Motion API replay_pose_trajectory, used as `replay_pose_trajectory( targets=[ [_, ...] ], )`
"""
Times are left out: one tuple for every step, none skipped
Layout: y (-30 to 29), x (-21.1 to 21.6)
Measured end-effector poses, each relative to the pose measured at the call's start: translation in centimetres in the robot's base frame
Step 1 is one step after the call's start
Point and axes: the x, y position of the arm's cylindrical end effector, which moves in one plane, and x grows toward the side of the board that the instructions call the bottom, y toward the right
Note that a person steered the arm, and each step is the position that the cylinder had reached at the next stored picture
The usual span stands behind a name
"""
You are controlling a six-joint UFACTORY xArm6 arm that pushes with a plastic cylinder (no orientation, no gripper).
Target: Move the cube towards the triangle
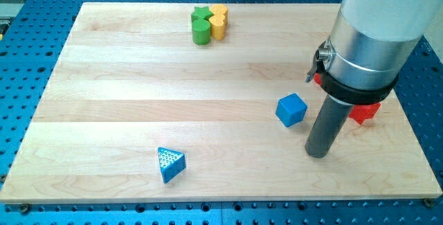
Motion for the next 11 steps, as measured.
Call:
replay_pose_trajectory(
  targets=[
    [0.3,0.0],
    [2.0,-0.5],
    [3.5,-2.9],
    [2.8,-5.1],
    [-3.6,-5.1],
    [-3.6,-5.8],
    [-3.6,-8.7],
    [-10.3,-8.7],
    [-12.3,-8.9],
    [-14.2,-5.5],
    [-15.2,-2.5]
  ],
)
